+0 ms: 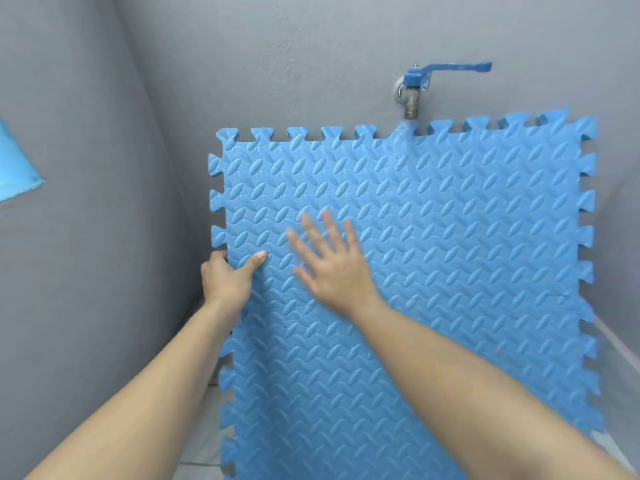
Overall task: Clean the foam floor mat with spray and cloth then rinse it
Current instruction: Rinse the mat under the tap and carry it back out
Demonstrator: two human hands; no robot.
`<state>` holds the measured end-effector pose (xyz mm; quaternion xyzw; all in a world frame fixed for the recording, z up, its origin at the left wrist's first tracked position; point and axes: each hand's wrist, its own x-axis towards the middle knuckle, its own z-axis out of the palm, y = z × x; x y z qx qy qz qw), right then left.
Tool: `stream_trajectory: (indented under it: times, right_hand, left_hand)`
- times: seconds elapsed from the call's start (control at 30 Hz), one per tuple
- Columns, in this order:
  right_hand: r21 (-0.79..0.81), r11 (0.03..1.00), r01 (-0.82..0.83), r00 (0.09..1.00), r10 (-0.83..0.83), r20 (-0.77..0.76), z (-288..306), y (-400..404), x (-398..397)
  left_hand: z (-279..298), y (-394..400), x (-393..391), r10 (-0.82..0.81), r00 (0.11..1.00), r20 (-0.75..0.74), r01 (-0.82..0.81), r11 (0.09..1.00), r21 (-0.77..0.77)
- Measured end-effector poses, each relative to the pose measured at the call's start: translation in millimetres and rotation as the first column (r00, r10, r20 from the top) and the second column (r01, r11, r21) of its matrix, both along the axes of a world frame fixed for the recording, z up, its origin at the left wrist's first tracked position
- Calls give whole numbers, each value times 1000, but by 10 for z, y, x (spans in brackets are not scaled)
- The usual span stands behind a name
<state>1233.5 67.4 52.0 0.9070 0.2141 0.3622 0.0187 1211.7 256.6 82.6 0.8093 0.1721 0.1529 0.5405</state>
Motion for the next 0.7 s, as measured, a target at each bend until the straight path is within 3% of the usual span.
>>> stream_trajectory:
  times: [0.07, 0.17, 0.23, 0.27, 0.3, 0.37, 0.4, 0.43, 0.6, 0.67, 0.7]
  right_hand:
    - [-136, 983, -125, 992, 119, -53, -314, 182, -237]
    - [-277, 940, -201, 979, 182, -91, -709, -304, -518]
    - [-212, 977, -7, 998, -6, -62, -847, -951, -663]
    - [-90, 982, 166, 983, -172, -68, -903, -1326, -752]
    - [63, 933, 354, 929, -344, -136, -962, -1710, -873]
    - [319, 700, 639, 765, -532, -364, -1041, -2249, -1221]
    - [351, 633, 690, 719, -544, -433, -1107, -2333, -1384]
    - [343, 636, 691, 716, -538, -446, -1209, -2289, -1518]
    - [61, 927, 371, 869, -323, -376, -1821, -1131, -1908]
    - [-78, 993, 94, 934, -115, -338, -1951, -592, -2033]
    - [-183, 981, -69, 947, 6, -322, -1964, -426, -2023]
  left_hand:
    - [6, 100, -8, 17, 1000, 19, -17, 1000, -7]
    - [45, 325, -23, 41, 999, 27, -42, 999, 6]
    - [61, 437, -25, 46, 999, 23, -46, 999, -8]
    - [67, 461, -28, 49, 998, 28, -48, 999, -11]
    - [68, 466, -31, 52, 998, 35, -52, 999, -10]
    - [53, 462, -13, 71, 997, 30, -72, 997, 29]
    - [54, 445, -12, 86, 996, 23, -87, 995, 48]
    - [54, 433, -7, 98, 995, 13, -99, 994, 53]
    - [53, 403, -15, 131, 991, -12, -131, 991, 35]
    - [85, 364, -56, 145, 989, -1, -145, 989, 26]
    - [91, 347, -76, 144, 990, 0, -144, 989, 19]
